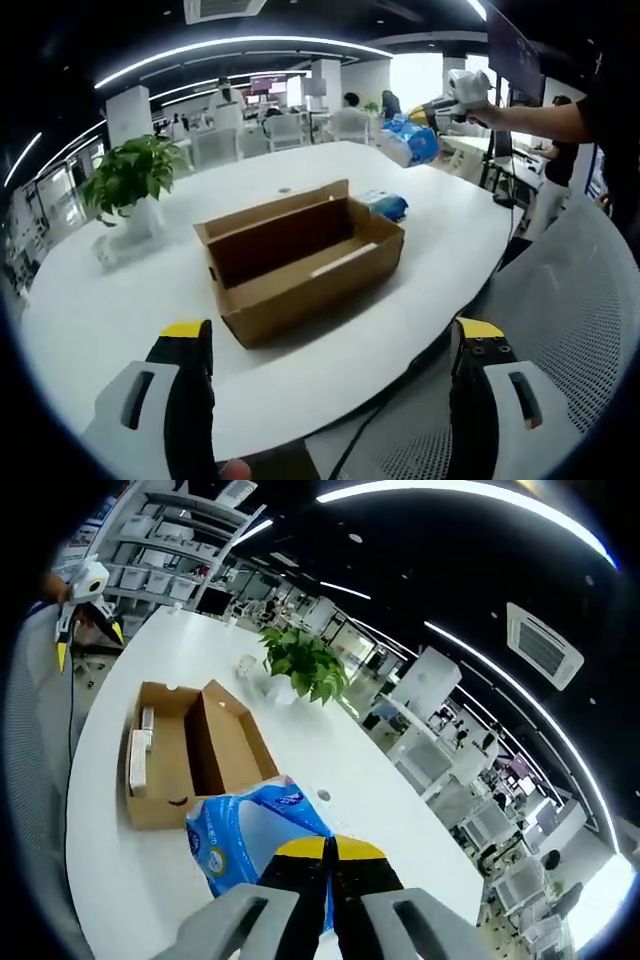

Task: Operate the shoe box by opening the lid, removing the specified soft item, and placing it in the target area until the item is outside and the box remains undamaged.

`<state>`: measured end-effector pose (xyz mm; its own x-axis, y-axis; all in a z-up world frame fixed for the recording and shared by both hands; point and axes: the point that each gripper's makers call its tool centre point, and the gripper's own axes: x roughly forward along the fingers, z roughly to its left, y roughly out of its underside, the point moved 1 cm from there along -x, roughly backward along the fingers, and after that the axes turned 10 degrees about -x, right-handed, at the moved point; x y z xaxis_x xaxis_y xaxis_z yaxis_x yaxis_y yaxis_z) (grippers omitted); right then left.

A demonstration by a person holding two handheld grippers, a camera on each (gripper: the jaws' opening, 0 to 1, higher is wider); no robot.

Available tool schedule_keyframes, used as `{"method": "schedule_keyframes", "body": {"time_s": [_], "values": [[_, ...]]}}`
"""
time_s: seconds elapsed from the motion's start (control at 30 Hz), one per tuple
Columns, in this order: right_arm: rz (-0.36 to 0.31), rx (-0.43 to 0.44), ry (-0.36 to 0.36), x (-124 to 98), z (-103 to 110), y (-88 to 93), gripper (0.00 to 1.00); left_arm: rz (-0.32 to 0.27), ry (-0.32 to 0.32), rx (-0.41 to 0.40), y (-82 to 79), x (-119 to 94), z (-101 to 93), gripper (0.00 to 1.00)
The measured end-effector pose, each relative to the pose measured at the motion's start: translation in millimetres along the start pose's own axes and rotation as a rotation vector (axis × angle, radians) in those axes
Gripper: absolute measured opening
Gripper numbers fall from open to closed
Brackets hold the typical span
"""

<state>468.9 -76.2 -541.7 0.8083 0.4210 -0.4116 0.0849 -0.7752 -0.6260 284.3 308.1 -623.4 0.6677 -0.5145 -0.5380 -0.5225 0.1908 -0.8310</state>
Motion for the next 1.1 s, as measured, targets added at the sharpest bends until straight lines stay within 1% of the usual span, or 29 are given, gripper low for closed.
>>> {"method": "schedule_keyframes", "body": {"time_s": [0.03,0.17,0.27,0.7,0.87,1.1], "values": [[0.012,0.002,0.001,-0.3,-0.4,5.6,0.00,0.000,-0.001,0.001,0.1,0.2,0.4,0.98],[0.022,0.003,-0.008,-0.6,1.4,18.7,0.00,-0.015,-0.002,0.000,-2.4,0.0,0.7,0.99],[0.038,0.007,-0.017,-0.5,3.5,31.9,0.00,-0.019,-0.005,-0.004,-3.0,0.2,1.6,0.99],[0.077,0.044,-0.042,-2.1,7.1,73.8,0.00,0.006,-0.031,0.002,0.4,-0.1,6.0,0.98],[0.101,0.051,-0.054,-0.8,13.8,93.1,0.00,0.015,-0.030,0.015,1.5,0.0,5.0,0.97],[0.123,0.071,-0.077,-0.4,22.7,117.3,0.00,0.014,-0.034,-0.003,2.0,-0.1,6.2,0.96]]}}
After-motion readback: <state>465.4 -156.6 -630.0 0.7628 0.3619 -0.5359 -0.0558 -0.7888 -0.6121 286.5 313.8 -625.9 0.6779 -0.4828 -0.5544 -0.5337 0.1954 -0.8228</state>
